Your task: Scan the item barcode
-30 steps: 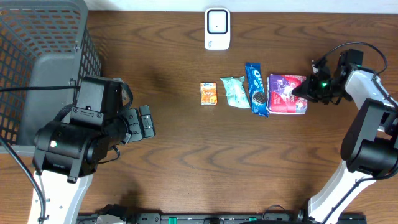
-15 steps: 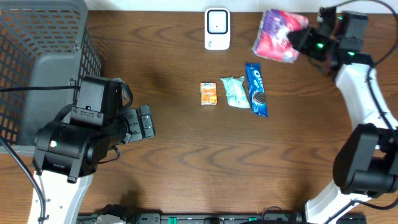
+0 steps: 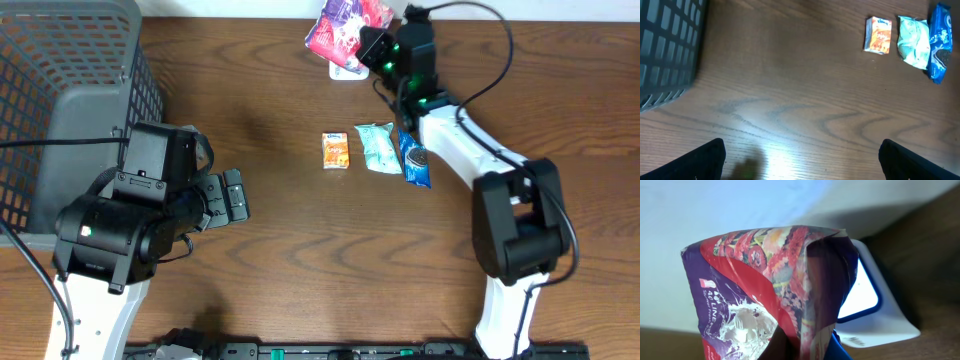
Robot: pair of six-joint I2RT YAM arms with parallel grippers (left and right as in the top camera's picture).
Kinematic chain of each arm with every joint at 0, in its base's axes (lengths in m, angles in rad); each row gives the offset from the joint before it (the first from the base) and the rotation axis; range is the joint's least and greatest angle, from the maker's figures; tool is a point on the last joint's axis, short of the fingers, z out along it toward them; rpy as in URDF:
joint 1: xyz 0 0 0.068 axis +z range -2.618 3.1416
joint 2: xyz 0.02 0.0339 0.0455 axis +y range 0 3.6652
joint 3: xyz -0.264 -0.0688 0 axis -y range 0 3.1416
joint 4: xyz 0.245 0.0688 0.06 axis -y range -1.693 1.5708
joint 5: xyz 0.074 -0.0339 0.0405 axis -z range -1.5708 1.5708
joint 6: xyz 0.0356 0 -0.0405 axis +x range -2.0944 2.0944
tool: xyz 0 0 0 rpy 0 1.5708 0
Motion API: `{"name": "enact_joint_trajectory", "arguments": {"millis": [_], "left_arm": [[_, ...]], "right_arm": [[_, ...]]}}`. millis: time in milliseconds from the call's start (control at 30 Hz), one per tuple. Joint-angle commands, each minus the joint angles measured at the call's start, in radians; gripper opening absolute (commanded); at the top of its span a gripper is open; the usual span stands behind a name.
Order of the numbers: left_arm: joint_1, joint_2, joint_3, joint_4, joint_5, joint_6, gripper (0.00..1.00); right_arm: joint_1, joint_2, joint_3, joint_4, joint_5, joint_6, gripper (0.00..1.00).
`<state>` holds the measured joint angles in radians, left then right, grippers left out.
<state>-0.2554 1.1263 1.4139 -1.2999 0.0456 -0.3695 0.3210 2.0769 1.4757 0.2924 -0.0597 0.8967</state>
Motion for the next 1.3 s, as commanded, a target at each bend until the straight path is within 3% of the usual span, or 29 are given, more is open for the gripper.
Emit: {"name": "enact_joint_trajectory", "arguments": {"millis": [0,333,567,767,967,1267], "left_arm": [[0.004,0.003,0.003,-0.001,-0.013,-0.006,0.98],[0.004,0.003,0.003,-0.001,-0.013,-0.006,0.98],[0.004,0.003,0.003,-0.001,-0.013,-0.006,0.98],[0.004,0.003,0.003,-0.001,-0.013,-0.006,0.98],[0.004,0.003,0.003,-0.001,-0.013,-0.006,0.98],[0.004,0.003,0.003,-0.001,-0.013,-0.006,0.98]], "right_arm": [[-0.002,0.061,0.006,0.026,0.159,0.079,0.01],[-0.073,0.065,0.012,0.023,0.066,0.063,0.01],[-0.212,-0.019,0.016,0.004,-0.032,-0.01,0.01],[-0.369,-0.185,0.016,-0.335,0.05,-0.153,0.01],[-0.465,-0.282,0.016,-0.695,0.352,-0.166,0.01],[-0.616,-0.259,0.014,-0.881,0.515,-0.166,0.01]]}}
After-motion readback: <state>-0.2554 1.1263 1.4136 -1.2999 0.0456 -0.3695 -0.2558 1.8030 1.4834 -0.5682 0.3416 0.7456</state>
